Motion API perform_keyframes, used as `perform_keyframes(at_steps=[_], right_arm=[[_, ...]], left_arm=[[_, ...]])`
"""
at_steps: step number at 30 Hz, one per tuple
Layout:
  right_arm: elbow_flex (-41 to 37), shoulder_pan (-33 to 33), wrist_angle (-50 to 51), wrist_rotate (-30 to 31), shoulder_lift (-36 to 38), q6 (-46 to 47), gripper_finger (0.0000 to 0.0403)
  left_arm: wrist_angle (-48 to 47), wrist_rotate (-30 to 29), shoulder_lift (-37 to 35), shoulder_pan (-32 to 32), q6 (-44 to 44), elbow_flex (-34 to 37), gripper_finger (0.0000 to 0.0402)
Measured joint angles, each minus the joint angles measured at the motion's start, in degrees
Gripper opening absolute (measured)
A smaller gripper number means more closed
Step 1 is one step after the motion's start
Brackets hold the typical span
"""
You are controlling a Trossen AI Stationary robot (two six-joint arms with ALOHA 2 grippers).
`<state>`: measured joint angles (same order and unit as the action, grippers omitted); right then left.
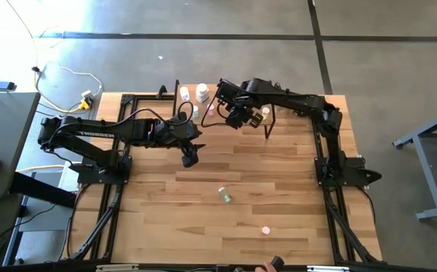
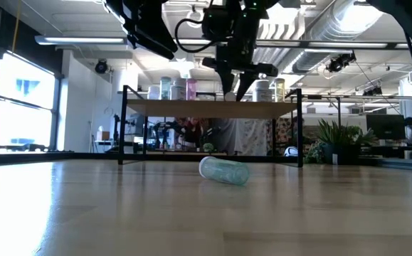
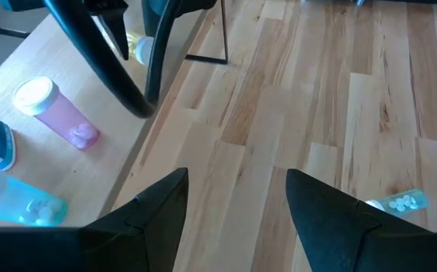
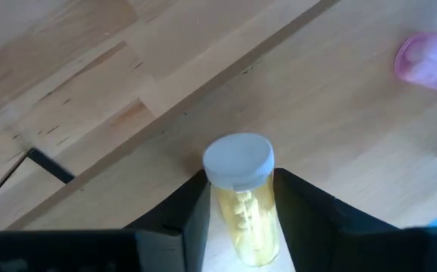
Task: Pick and place medicine bottles onto shelf by color
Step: Put the yellow medicine bottle on the shelf
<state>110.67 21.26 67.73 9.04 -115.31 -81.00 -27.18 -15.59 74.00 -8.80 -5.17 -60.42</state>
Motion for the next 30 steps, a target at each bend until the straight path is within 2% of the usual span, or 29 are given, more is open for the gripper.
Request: perform_keyframes(at_steps=[6, 9, 15, 22, 26, 30], right_arm=[[0.0, -0.15, -0.16, 0.15, 0.0, 0.21, 0.0086], [0.0, -0.17, -0.23, 0.21, 0.0, 2.29, 0.0075], [0.32, -0.2, -0.29, 0.2, 0.55, 7.99, 0.0072], [0.66, -0.17, -1.4, -0.76, 4.76, 11.1, 0.007], [0.66, -0.09, -1.87, -1.61, 7.78, 17.49, 0.0069], [0.66, 0.37, -3.16, -5.48, 10.68, 26.62, 0.0069]], left_arm=[[-0.01, 0.0, 0.0, 0.0, 0.07, 0.0, 0.0213], [0.0, 0.0, 0.0, 0.0, 0.46, 0.0, 0.0213], [0.0, 0.0, 0.0, 0.0, 0.46, 0.0, 0.0213], [0.29, -0.04, 0.0, -0.21, 0.42, 0.0, 0.0213], [1.07, -0.06, 0.0, -0.94, 0.39, -0.02, 0.0213], [2.45, -0.2, 0.0, -2.25, 0.35, -0.02, 0.0213]])
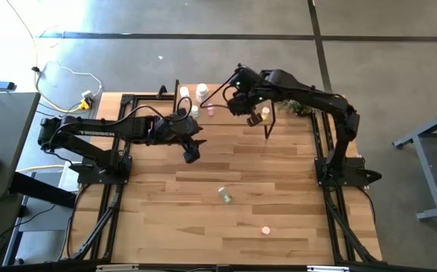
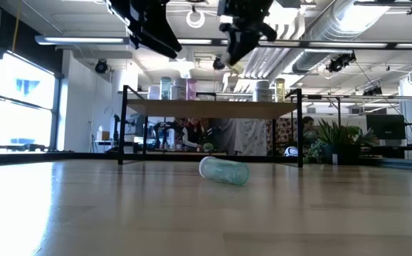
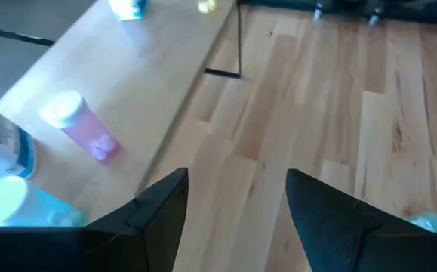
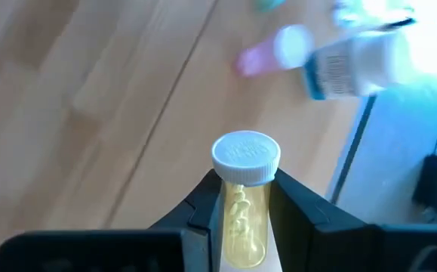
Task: Pick and place medicine bottles onto shelf by color
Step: Put the yellow medicine bottle on the shelf
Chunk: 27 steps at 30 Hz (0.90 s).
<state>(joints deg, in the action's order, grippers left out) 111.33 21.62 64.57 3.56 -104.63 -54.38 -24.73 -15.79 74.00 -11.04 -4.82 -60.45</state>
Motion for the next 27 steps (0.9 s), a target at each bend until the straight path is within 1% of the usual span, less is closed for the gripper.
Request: perform_keyframes(at_steps=[8, 12, 16, 22, 27], right_arm=[[0.0, 0.83, -4.61, -2.58, 5.21, 22.47, 0.0069], [0.0, 0.91, -6.57, -2.65, 7.77, 30.34, 0.0069], [0.0, 0.89, -9.2, -2.33, 10.58, 36.99, 0.0069], [0.0, 0.84, -13.95, 0.91, 14.42, 45.58, 0.0069], [0.0, 0.72, -13.45, 5.73, 17.81, 52.2, 0.0069]], left_arm=[[2.99, -0.06, 0.0, -1.92, 0.45, -0.02, 0.0213], [5.17, 0.07, -0.28, -2.08, 1.93, -0.02, 0.0213], [5.65, 0.05, -1.42, -2.06, 5.72, -1.29, 0.0213], [5.28, -2.62, -3.44, -2.08, 14.61, -4.62, 0.0213], [5.1, -3.94, -5.98, -2.08, 18.37, -6.31, 0.0213]])
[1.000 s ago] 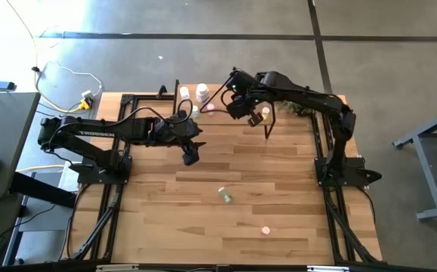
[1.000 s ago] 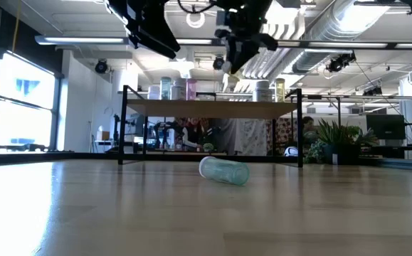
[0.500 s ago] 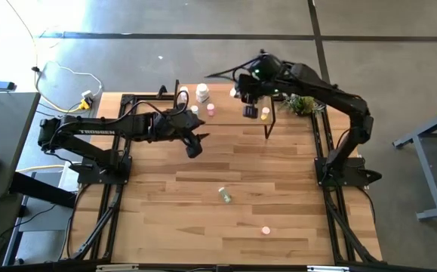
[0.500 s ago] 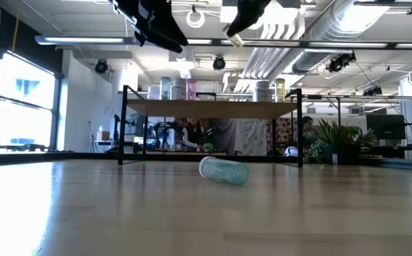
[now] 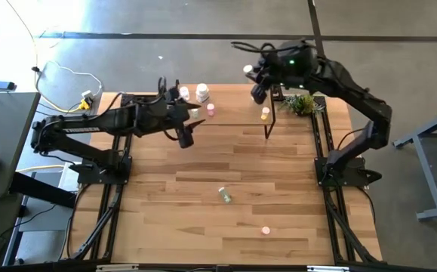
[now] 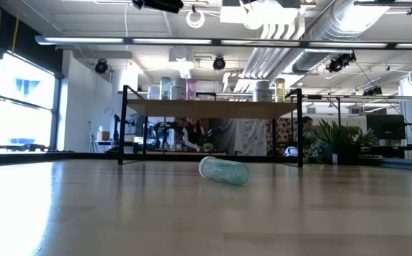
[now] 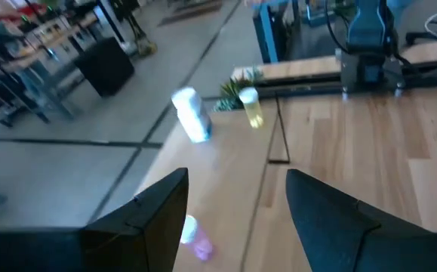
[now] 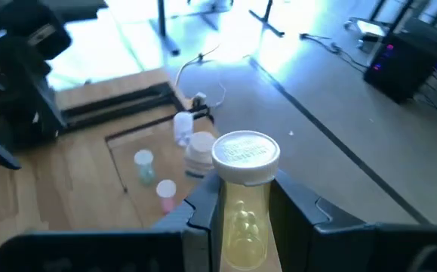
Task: Pick and place medicine bottles onto shelf by color
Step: Put the yellow medicine bottle on the shelf
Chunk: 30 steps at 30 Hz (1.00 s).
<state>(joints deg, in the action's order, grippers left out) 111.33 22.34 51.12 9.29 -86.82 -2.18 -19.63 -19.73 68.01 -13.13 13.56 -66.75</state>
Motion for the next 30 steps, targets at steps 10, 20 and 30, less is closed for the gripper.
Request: perform_keyframes(at_steps=[10, 20, 30], right_arm=[[0.0, -5.26, 7.87, 10.64, 4.33, 8.67, 0.0069], [-15.57, -10.0, 3.38, 21.06, 9.57, 18.71, 0.0078], [-45.37, -9.98, -40.64, 16.92, 15.13, 18.69, 0.008]], left_arm=[[-0.31, -0.67, -7.92, 0.0, 1.21, -0.29, 0.0213], [-0.93, -3.08, -11.57, -0.17, 1.98, -0.27, 0.0213], [-2.59, -3.45, -11.7, -1.98, 3.15, -0.25, 0.0213]])
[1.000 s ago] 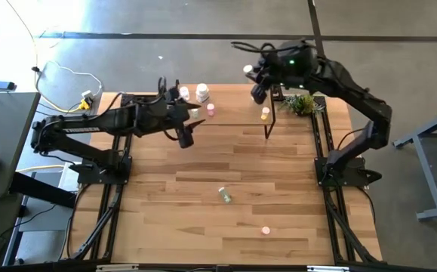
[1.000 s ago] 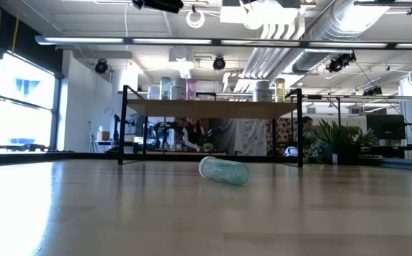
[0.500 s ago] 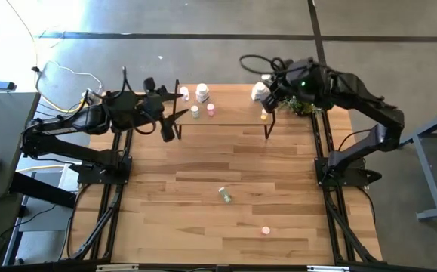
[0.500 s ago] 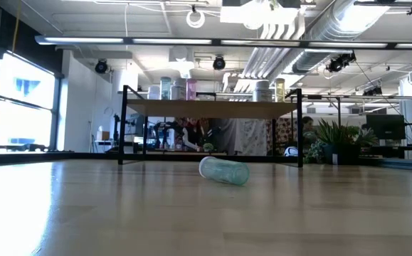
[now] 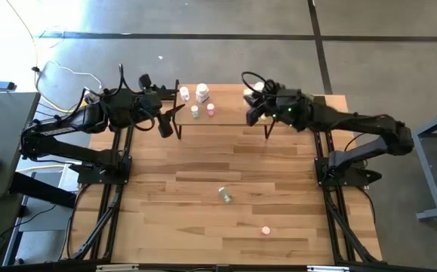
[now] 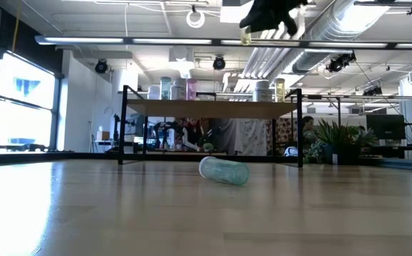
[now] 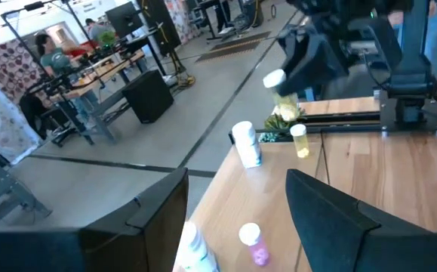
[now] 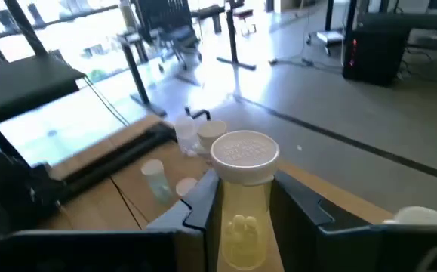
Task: Pick and place medicine bottles onto shelf by color
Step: Put the yellow medicine bottle on the shelf
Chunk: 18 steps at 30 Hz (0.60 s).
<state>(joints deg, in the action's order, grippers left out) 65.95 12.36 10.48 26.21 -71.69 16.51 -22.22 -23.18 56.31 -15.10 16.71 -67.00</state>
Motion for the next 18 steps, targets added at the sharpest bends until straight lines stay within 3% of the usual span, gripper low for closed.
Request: perform_keyframes(at_steps=[9, 18], right_arm=[[-18.05, 0.02, -31.48, -3.56, -0.42, 2.71, 0.0081], [-21.84, -1.72, -41.6, -3.91, -8.12, 4.54, 0.0081]], left_arm=[[-0.3, 0.0, 0.0, -0.28, 0.0, 0.0, 0.0213], [-0.28, 0.61, 0.02, -0.71, -0.02, 0.02, 0.0213]])
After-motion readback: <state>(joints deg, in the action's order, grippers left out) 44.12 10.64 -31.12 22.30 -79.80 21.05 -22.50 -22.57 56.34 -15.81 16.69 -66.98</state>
